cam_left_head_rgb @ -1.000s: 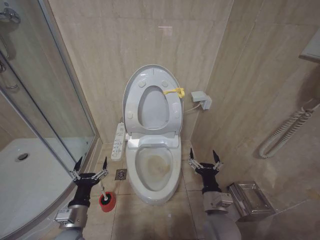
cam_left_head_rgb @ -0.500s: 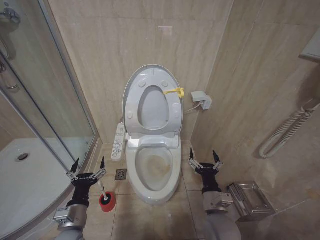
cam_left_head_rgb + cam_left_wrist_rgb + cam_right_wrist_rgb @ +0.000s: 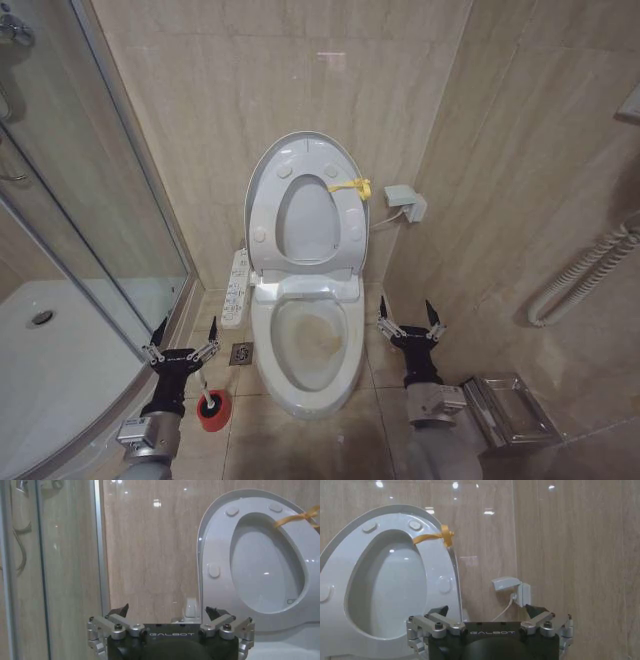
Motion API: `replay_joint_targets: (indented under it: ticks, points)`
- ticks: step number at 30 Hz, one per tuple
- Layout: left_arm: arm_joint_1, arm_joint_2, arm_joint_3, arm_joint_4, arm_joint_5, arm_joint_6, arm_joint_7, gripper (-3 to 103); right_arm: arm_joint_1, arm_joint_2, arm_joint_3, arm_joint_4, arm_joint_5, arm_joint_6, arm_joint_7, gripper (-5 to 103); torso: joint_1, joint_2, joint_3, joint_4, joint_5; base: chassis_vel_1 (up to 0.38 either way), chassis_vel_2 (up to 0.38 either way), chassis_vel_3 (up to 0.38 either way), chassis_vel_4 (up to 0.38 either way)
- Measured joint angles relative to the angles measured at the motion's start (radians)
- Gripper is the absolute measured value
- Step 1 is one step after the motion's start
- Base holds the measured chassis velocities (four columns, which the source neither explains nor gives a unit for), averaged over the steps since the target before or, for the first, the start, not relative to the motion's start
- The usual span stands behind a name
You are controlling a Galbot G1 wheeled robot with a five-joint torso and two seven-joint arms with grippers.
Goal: Open the toilet lid, clean the toilet bowl with a toilet brush, close the toilet lid, and flush.
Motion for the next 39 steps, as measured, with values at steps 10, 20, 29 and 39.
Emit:
replay_joint_targets:
  ticks: [10, 20, 29, 39]
  points:
    - [-0.008, -0.003, 0.003, 0.034, 0.005, -0.021, -0.001, 100, 0.000, 0.000, 0.000, 0.000, 0.000, 0.000, 0.000, 100, 0.000, 0.000, 0.000, 0.0000, 0.0000, -0.005, 0.004, 0.006, -0.008]
    - [0.001, -0.017, 0.040, 0.294, 0.077, -0.202, -0.108, 102, 0.000, 0.000, 0.000, 0.000, 0.000, 0.000, 0.000, 100, 0.000, 0.000, 0.000, 0.0001, -0.0002, -0.043, 0.031, 0.030, -0.031]
    - [-0.028, -0.030, 0.045, 0.480, 0.116, -0.321, -0.120, 98, 0.000, 0.000, 0.000, 0.000, 0.000, 0.000, 0.000, 100, 0.000, 0.000, 0.000, 0.0000, -0.0001, 0.000, 0.000, 0.000, 0.000]
    - [-0.133, -0.031, 0.049, 0.685, 0.116, -0.382, -0.104, 84, 0.000, 0.000, 0.000, 0.000, 0.000, 0.000, 0.000, 100, 0.000, 0.000, 0.000, 0.0000, 0.0000, 0.000, 0.000, 0.000, 0.000]
